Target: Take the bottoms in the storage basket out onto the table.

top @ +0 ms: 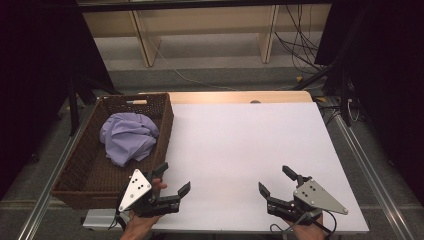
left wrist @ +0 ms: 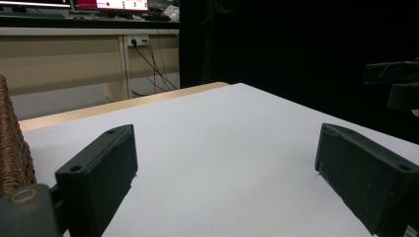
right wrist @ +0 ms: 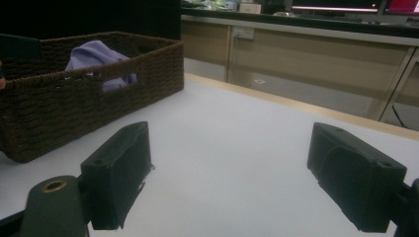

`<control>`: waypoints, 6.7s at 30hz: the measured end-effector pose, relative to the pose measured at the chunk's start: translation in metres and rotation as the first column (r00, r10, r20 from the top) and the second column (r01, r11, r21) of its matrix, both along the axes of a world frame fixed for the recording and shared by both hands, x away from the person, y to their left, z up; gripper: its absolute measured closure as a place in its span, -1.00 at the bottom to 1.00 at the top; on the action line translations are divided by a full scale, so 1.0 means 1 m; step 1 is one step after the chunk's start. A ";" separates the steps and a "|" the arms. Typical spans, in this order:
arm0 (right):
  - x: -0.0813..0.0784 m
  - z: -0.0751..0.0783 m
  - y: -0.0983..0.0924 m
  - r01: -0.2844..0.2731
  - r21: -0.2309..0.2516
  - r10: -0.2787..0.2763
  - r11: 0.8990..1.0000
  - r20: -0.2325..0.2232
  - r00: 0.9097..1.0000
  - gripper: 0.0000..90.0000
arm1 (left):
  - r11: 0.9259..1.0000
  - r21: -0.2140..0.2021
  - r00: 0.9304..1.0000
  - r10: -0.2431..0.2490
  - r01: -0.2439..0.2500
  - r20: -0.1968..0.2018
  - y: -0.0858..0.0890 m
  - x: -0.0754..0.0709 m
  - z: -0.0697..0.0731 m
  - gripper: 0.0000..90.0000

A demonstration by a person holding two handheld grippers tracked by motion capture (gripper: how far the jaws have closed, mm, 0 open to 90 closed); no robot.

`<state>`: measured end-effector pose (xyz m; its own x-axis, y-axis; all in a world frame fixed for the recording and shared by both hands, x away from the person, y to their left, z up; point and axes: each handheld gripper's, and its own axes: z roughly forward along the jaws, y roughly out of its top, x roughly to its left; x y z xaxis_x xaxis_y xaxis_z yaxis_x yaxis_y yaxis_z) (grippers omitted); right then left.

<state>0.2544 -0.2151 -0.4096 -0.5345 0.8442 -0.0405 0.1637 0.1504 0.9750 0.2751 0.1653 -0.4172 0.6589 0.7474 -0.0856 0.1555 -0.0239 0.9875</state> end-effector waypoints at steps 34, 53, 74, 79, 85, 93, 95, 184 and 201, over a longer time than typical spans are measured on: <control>0.001 -0.002 0.002 -0.007 0.001 0.007 1.000 -0.004 1.000 -0.58 | 0.999 -0.026 1.000 0.022 -0.022 -0.011 0.006 0.003 0.016 -0.78; 0.000 -0.002 0.003 -0.009 -0.007 0.008 1.000 -0.008 1.000 -0.56 | 0.997 0.036 0.991 0.070 -0.067 -0.110 0.011 0.018 0.032 -0.75; -0.001 -0.003 0.004 -0.021 -0.004 0.021 1.000 -0.011 1.000 -0.56 | 0.990 0.092 0.975 0.121 -0.105 -0.188 0.021 0.043 0.044 -0.68; -0.001 -0.003 0.005 -0.024 -0.004 0.024 1.000 -0.010 1.000 -0.56 | 0.985 0.121 0.972 0.148 -0.127 -0.183 0.023 0.048 0.047 -0.68; -0.001 -0.003 0.005 -0.025 -0.005 0.025 1.000 -0.009 1.000 -0.56 | 0.980 0.126 0.968 0.176 -0.155 -0.178 0.027 0.053 0.049 -0.68; -0.001 -0.002 0.005 -0.026 -0.009 0.026 1.000 -0.009 1.000 -0.56 | 0.970 0.148 0.957 0.219 -0.193 -0.188 0.033 0.057 0.049 -0.68; -0.002 -0.002 0.005 -0.026 -0.008 0.026 1.000 -0.006 1.000 -0.56 | 0.968 0.149 0.954 0.229 -0.201 -0.196 0.036 0.058 0.049 -0.68; 0.001 -0.004 0.008 -0.044 -0.003 0.044 0.999 -0.024 0.999 -0.55 | 0.865 0.327 0.798 0.486 -0.381 -0.355 0.114 0.157 0.036 -0.69; 0.001 -0.004 0.008 -0.050 0.000 0.050 0.999 -0.024 0.998 -0.54 | 0.854 0.345 0.759 0.510 -0.389 -0.405 0.127 0.174 0.034 -0.76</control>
<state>0.2551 -0.2069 -0.4140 -0.5771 0.8162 -0.0278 0.1791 0.1597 0.9708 0.4493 0.2923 -0.3836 0.1649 0.9830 -0.0811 0.6423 -0.0446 0.7651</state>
